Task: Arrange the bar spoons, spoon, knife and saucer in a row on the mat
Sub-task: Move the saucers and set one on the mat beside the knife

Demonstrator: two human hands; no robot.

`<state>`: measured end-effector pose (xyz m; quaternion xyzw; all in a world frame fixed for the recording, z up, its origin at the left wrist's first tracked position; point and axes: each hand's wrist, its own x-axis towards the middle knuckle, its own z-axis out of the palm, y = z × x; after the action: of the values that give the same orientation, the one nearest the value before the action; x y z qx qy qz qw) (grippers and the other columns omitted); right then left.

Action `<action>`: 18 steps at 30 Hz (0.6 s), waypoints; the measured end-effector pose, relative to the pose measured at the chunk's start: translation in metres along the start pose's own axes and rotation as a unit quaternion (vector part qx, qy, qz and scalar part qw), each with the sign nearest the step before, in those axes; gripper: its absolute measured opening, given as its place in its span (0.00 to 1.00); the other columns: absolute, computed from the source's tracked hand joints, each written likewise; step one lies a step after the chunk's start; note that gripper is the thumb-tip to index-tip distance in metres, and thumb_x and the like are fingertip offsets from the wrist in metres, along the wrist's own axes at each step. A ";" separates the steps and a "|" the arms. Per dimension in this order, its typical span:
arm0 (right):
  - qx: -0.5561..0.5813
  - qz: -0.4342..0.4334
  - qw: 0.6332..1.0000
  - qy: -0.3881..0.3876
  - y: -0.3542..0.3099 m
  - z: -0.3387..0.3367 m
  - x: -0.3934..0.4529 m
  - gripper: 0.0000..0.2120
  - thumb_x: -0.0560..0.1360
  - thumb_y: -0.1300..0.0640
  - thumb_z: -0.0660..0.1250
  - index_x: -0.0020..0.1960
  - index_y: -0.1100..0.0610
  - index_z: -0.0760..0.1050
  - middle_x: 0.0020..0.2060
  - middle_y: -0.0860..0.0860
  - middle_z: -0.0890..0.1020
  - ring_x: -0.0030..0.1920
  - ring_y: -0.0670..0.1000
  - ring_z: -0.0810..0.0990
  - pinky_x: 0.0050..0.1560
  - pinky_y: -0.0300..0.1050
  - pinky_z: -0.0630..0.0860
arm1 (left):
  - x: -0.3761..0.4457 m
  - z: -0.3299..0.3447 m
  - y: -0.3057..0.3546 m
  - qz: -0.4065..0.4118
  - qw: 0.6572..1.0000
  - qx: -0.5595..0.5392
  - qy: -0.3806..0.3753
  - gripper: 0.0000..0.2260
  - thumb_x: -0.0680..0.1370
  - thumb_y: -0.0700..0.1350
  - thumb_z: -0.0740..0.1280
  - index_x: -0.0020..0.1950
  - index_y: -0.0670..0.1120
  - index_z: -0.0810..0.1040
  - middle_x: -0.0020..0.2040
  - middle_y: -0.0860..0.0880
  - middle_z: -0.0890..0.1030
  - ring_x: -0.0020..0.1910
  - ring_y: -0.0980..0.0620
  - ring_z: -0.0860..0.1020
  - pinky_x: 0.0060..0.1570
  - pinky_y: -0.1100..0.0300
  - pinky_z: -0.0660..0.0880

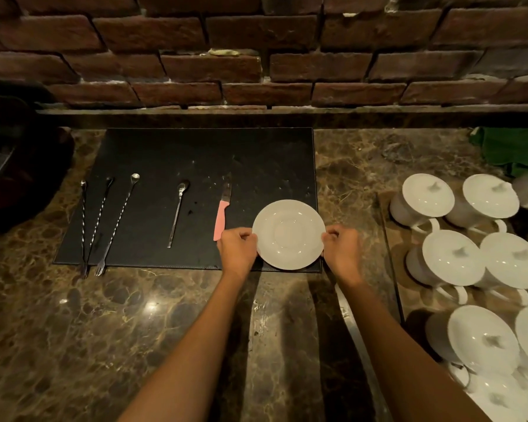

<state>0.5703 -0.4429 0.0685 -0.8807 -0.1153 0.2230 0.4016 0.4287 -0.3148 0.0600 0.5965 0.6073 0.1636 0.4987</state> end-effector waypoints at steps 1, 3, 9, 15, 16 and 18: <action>0.013 0.001 1.000 -0.001 0.001 0.000 0.000 0.09 0.78 0.65 0.64 0.51 0.62 0.82 0.45 0.57 0.85 0.46 0.56 0.83 0.44 0.46 0.80 | -0.001 0.001 -0.001 0.004 1.000 0.002 0.002 0.07 0.78 0.33 0.69 0.44 0.38 0.86 0.39 0.45 0.82 0.42 0.41 0.82 0.51 0.41 0.83; 0.034 0.011 0.999 -0.006 0.002 0.000 -0.002 0.09 0.78 0.65 0.64 0.52 0.63 0.82 0.46 0.57 0.84 0.48 0.57 0.83 0.49 0.55 0.83 | -0.002 0.002 -0.004 0.012 1.000 0.003 0.003 0.06 0.78 0.33 0.69 0.45 0.37 0.86 0.39 0.45 0.82 0.42 0.42 0.82 0.50 0.42 0.84; 0.051 0.007 0.998 -0.019 0.002 -0.001 -0.007 0.08 0.79 0.62 0.63 0.48 0.60 0.81 0.43 0.55 0.83 0.46 0.56 0.83 0.48 0.60 0.83 | -0.005 0.000 -0.003 0.018 1.000 -0.003 -0.005 0.06 0.79 0.35 0.69 0.50 0.39 0.86 0.43 0.47 0.84 0.47 0.42 0.84 0.51 0.46 0.84; 0.082 0.033 0.995 -0.042 0.008 -0.006 -0.027 0.09 0.78 0.59 0.58 0.48 0.58 0.77 0.38 0.57 0.81 0.37 0.58 0.80 0.42 0.62 0.82 | -0.030 -0.021 -0.015 0.020 1.000 -0.017 -0.006 0.09 0.82 0.40 0.65 0.44 0.46 0.82 0.43 0.45 0.83 0.45 0.43 0.84 0.41 0.56 0.83; 0.085 0.033 0.995 -0.042 0.012 -0.007 -0.034 0.09 0.78 0.59 0.58 0.47 0.57 0.77 0.38 0.58 0.81 0.37 0.58 0.79 0.43 0.62 0.81 | -0.039 -0.028 -0.020 0.024 1.000 -0.016 -0.007 0.08 0.82 0.41 0.65 0.47 0.44 0.83 0.44 0.44 0.84 0.47 0.42 0.83 0.47 0.50 0.84; 0.089 0.034 0.994 -0.045 0.022 -0.008 -0.053 0.09 0.78 0.60 0.58 0.44 0.56 0.76 0.36 0.58 0.80 0.35 0.58 0.79 0.40 0.59 0.80 | -0.059 -0.043 -0.031 0.029 0.999 -0.011 -0.015 0.08 0.83 0.41 0.64 0.53 0.42 0.83 0.46 0.44 0.84 0.48 0.43 0.82 0.54 0.43 0.82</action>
<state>0.5282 -0.4829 0.0727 -0.8341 -0.0833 0.2851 0.4648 0.3646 -0.3576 0.0785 0.6105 0.5805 0.1752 0.5095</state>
